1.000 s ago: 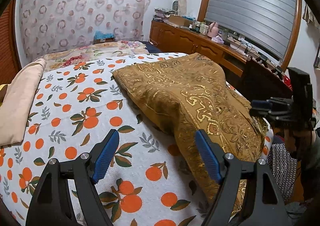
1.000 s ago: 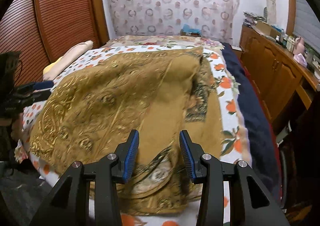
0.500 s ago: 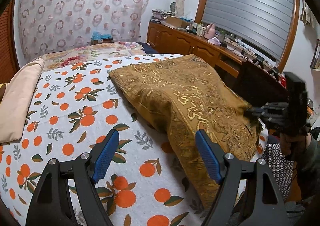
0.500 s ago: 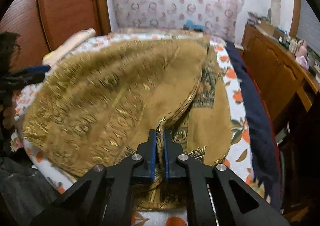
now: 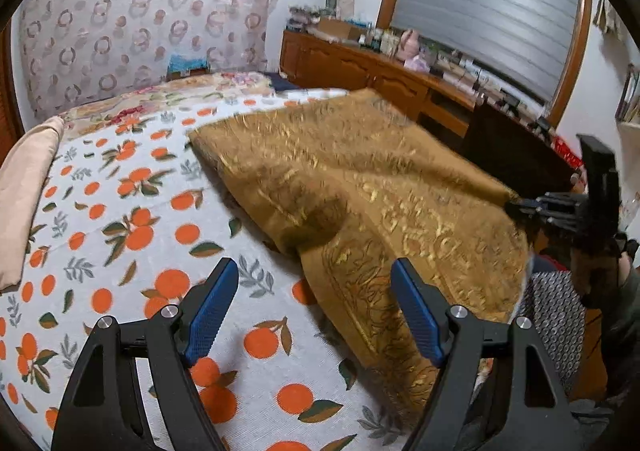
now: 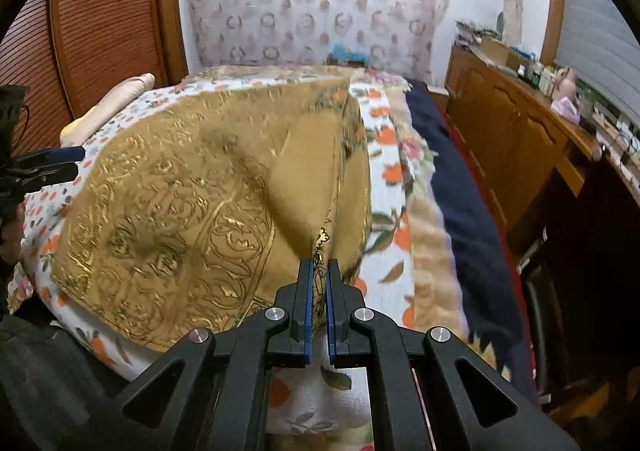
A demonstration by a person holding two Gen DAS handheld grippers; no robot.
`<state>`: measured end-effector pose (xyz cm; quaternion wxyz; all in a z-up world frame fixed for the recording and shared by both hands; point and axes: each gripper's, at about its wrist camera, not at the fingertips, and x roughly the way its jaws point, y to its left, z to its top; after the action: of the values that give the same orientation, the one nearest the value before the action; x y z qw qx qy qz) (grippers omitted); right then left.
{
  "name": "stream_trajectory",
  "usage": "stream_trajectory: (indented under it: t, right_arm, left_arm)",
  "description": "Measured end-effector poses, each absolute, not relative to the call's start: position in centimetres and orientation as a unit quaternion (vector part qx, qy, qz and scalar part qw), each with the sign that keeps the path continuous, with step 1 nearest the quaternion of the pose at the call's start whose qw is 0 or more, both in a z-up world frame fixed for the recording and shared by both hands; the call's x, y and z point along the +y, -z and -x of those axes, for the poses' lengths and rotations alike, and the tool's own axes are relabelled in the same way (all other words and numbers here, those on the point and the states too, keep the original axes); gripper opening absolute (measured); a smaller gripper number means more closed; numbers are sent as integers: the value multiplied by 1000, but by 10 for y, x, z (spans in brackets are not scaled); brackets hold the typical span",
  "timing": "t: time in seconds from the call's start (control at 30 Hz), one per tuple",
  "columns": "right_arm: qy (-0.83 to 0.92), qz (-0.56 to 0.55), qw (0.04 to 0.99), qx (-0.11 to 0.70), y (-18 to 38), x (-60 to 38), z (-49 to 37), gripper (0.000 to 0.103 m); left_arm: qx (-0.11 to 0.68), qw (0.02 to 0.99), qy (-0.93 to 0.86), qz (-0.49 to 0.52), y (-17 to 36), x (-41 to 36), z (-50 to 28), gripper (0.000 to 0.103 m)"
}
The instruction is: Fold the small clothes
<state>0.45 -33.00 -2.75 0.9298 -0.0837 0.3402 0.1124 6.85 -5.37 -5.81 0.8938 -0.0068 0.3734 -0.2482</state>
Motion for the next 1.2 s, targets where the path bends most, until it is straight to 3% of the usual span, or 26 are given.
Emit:
stream_trajectory:
  t: [0.13, 0.17, 0.23, 0.3, 0.37, 0.43, 0.5, 0.53, 0.73, 1.2]
  right_arm:
    - [-111, 73, 934, 333, 18, -336, -9, 5]
    - [-110, 74, 935, 330, 16, -335, -8, 5]
    - [-104, 77, 939, 318, 16, -333, -9, 17]
    - [-101, 73, 941, 314, 19, -331, -6, 39]
    - [-99, 68, 939, 322, 26, -330, -11, 50]
    - [-101, 66, 934, 336, 41, -326, -28, 50]
    - [-102, 64, 932, 343, 46, -327, -33, 51]
    - [-103, 60, 931, 345, 47, -328, -33, 51]
    - [-105, 50, 931, 347, 40, -333, -45, 51]
    - [-124, 42, 918, 375, 49, -330, -55, 52]
  left_arm:
    - [409, 882, 233, -15, 77, -61, -71, 78]
    - [415, 879, 234, -17, 80, -62, -71, 73]
    - [424, 872, 247, -9, 84, -64, -68, 61]
    - [425, 867, 259, -7, 85, -66, -63, 46]
    - [426, 863, 270, -7, 85, -68, -59, 37]
    - [428, 860, 280, -2, 85, -69, -56, 32]
    - [431, 854, 291, 4, 85, -70, -54, 8]
    - [429, 855, 292, 6, 84, -69, -52, 4]
    - [403, 864, 302, 13, 62, -61, -31, 4]
    - [415, 863, 288, 10, 69, -63, -36, 4]
